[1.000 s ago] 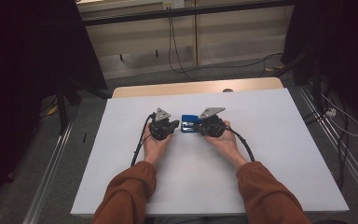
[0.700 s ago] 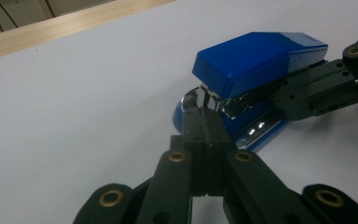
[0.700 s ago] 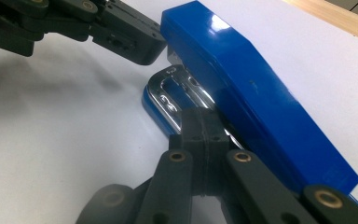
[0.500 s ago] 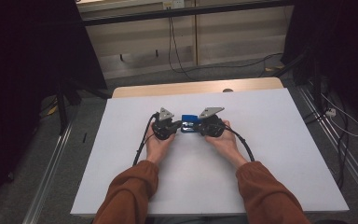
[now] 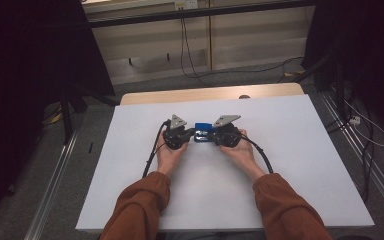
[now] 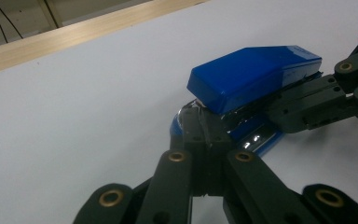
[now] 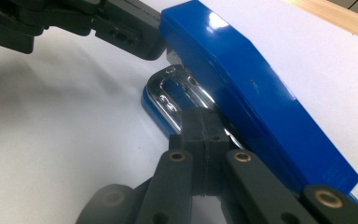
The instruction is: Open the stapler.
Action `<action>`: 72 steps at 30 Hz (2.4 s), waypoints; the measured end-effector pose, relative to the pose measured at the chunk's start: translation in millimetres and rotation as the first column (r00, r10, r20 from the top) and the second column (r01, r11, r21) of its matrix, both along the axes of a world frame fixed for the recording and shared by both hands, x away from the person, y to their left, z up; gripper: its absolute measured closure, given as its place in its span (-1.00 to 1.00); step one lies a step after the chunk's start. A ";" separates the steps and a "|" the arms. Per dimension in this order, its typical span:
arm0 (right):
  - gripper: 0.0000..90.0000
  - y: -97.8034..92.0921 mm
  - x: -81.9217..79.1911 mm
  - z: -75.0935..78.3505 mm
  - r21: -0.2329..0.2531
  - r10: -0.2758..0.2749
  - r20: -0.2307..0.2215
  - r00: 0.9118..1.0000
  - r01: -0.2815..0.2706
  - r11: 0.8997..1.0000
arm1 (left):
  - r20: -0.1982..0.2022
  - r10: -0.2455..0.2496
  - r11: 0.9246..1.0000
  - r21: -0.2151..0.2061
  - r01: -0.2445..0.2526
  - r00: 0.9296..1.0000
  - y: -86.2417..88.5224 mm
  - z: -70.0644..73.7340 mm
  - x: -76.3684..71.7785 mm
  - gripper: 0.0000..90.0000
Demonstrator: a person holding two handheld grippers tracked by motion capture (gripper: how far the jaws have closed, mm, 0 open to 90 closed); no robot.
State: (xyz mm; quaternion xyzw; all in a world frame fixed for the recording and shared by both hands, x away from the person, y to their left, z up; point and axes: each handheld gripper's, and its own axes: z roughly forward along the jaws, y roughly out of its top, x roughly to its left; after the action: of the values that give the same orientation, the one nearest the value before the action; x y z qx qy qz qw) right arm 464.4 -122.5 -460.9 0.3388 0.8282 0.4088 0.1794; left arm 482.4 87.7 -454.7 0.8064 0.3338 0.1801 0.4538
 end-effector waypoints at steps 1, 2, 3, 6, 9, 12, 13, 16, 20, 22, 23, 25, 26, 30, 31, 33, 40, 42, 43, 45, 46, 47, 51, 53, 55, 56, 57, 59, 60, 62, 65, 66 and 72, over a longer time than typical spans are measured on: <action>1.00 -0.1 0.0 -0.1 0.001 0.000 -0.001 1.000 0.000 1.000 | 0.001 -0.001 1.000 -0.002 0.001 1.000 0.3 0.5 0.0 1.00; 1.00 -0.2 0.1 -0.1 0.002 -0.001 0.000 1.000 0.001 1.000 | 0.002 -0.004 1.000 -0.007 0.004 1.000 0.4 1.3 -0.1 1.00; 1.00 -0.2 0.1 -0.1 0.002 -0.001 0.000 1.000 0.001 1.000 | 0.002 -0.004 1.000 -0.007 0.004 1.000 0.4 1.3 -0.1 1.00; 1.00 -0.4 0.0 -0.4 0.006 -0.003 -0.001 1.000 0.003 1.000 | 0.005 -0.002 1.000 -0.012 0.002 1.000 -0.2 1.9 -0.3 1.00; 1.00 -0.3 0.0 -0.3 0.005 -0.003 -0.001 1.000 0.003 1.000 | 0.006 -0.004 1.000 -0.015 0.004 1.000 -0.1 2.6 -0.2 1.00; 1.00 -0.3 0.0 -0.3 0.005 -0.004 -0.001 1.000 0.004 1.000 | 0.009 -0.004 1.000 -0.020 0.004 1.000 -0.1 3.4 -0.3 1.00; 1.00 -0.5 0.0 -0.4 0.007 -0.004 -0.002 1.000 0.004 1.000 | 0.009 -0.004 1.000 -0.019 0.004 1.000 -0.1 3.7 -0.3 1.00; 1.00 -0.6 -0.1 -0.5 0.009 -0.005 -0.003 1.000 0.005 1.000 | 0.013 -0.003 1.000 -0.023 0.004 1.000 -0.4 4.4 0.0 1.00; 1.00 -0.6 -0.1 -0.5 0.009 -0.005 -0.002 1.000 0.005 1.000 | 0.016 0.001 1.000 -0.030 0.000 1.000 -0.6 5.4 0.1 1.00; 1.00 -0.3 -0.3 -0.8 0.010 -0.008 -0.001 1.000 0.008 1.000 | 0.016 0.002 0.999 -0.036 -0.002 1.000 -0.7 6.1 0.5 1.00; 1.00 -0.2 -0.3 -0.9 0.012 -0.007 -0.002 1.000 0.007 1.000 | 0.013 0.003 0.999 -0.040 -0.002 1.000 -0.8 6.5 0.6 1.00; 1.00 0.4 -0.5 -0.9 0.014 -0.007 -0.003 1.000 0.007 1.000 | 0.014 0.006 0.999 -0.050 -0.005 1.000 -1.1 7.1 0.7 1.00; 1.00 0.7 -0.5 -0.9 0.012 -0.005 0.000 1.000 0.005 1.000 | 0.013 0.005 0.999 -0.052 -0.005 1.000 -1.1 7.4 0.7 1.00; 1.00 0.8 -0.6 -1.0 0.013 -0.006 0.000 1.000 0.006 1.000 | 0.015 0.004 0.998 -0.056 -0.004 1.000 -1.1 8.4 0.8 1.00; 1.00 0.7 -0.7 -1.0 0.014 -0.007 -0.002 1.000 0.007 1.000 | 0.016 0.004 0.998 -0.059 -0.004 1.000 -1.2 8.6 0.8 1.00; 1.00 1.0 -0.8 -1.0 0.012 -0.007 0.002 1.000 0.007 1.000 | 0.017 0.004 0.998 -0.062 -0.003 1.000 -1.6 9.2 0.9 1.00; 1.00 1.0 -0.8 -1.0 0.012 -0.007 0.001 1.000 0.007 1.000 | 0.023 0.007 0.998 -0.070 -0.005 1.000 -2.5 11.0 2.0 1.00; 1.00 0.8 -0.8 -1.1 0.013 -0.008 0.001 1.000 0.008 1.000 | 0.021 0.010 0.998 -0.070 -0.009 1.000 -2.6 10.9 2.1 1.00; 1.00 0.9 -0.8 -1.1 0.013 -0.008 0.001 1.000 0.008 1.000 | 0.022 0.009 0.997 -0.072 -0.007 1.000 -2.7 11.0 2.2 1.00; 1.00 1.0 -0.8 -1.0 0.012 -0.008 0.001 1.000 0.008 1.000 | 0.026 0.010 0.997 -0.074 -0.008 1.000 -3.2 11.5 2.0 1.00; 1.00 0.9 -0.7 -1.0 0.013 -0.008 0.000 1.000 0.008 1.000 | 0.026 0.010 0.997 -0.074 -0.008 1.000 -3.2 11.5 2.0 1.00; 1.00 0.9 -0.7 -1.0 0.013 -0.008 0.000 1.000 0.008 1.000 | 0.026 0.012 0.997 -0.073 -0.010 1.000 -3.3 11.4 2.1 1.00; 1.00 2.9 -0.8 -0.2 0.004 -0.013 0.000 1.000 0.013 1.000 | 0.024 0.019 0.997 -0.075 -0.018 1.000 -3.9 10.0 2.7 1.00; 1.00 3.3 -1.0 -0.2 0.001 -0.013 0.004 1.000 0.013 1.000 | 0.025 0.022 0.997 -0.076 -0.020 0.999 -4.1 10.0 2.7 1.00; 1.00 3.6 -1.5 -0.1 0.000 -0.011 0.006 1.000 0.011 1.000 | 0.029 0.018 0.997 -0.073 -0.016 0.999 -4.0 10.6 2.8 1.00; 1.00 3.9 -1.7 0.3 -0.004 -0.011 0.005 1.000 0.011 1.000 | 0.029 0.018 0.997 -0.071 -0.016 0.999 -4.2 10.6 2.9 1.00; 1.00 4.1 -1.8 0.6 -0.008 -0.011 0.006 1.000 0.011 1.000 | 0.030 0.020 0.998 -0.068 -0.018 0.999 -4.3 10.7 3.2 1.00; 1.00 5.1 -2.3 1.4 -0.016 -0.015 0.003 1.000 0.015 1.000 | 0.027 0.020 0.997 -0.069 -0.018 0.999 -4.1 10.4 3.7 1.00; 1.00 5.9 -2.9 1.9 -0.024 -0.017 0.004 1.000 0.017 1.000 | 0.027 0.020 0.998 -0.065 -0.019 0.999 -4.1 10.5 3.6 1.00; 1.00 6.9 -3.9 2.3 -0.032 -0.018 0.007 1.000 0.018 0.999 | 0.027 0.020 0.998 -0.068 -0.018 0.999 -4.2 10.7 3.7 1.00; 1.00 7.8 -4.5 2.1 -0.024 -0.031 0.013 0.999 0.031 0.999 | 0.025 0.018 0.997 -0.074 -0.016 1.000 -4.0 10.8 3.9 1.00; 1.00 7.8 -4.5 2.1 -0.024 -0.031 0.013 0.999 0.031 0.999 | 0.025 0.018 0.997 -0.074 -0.016 1.000 -4.0 10.8 3.9 1.00; 1.00 11.1 -6.9 5.3 0.015 -0.072 0.045 0.996 0.072 0.997 | 0.023 0.020 0.997 -0.070 -0.019 1.000 -3.7 10.1 4.3 1.00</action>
State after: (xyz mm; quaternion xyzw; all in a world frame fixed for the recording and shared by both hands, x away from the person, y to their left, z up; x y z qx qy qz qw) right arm 457.5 -111.4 -455.6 0.3603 0.8084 0.4152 0.2105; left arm 486.7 84.0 -444.6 0.7846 0.3425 0.1821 0.4837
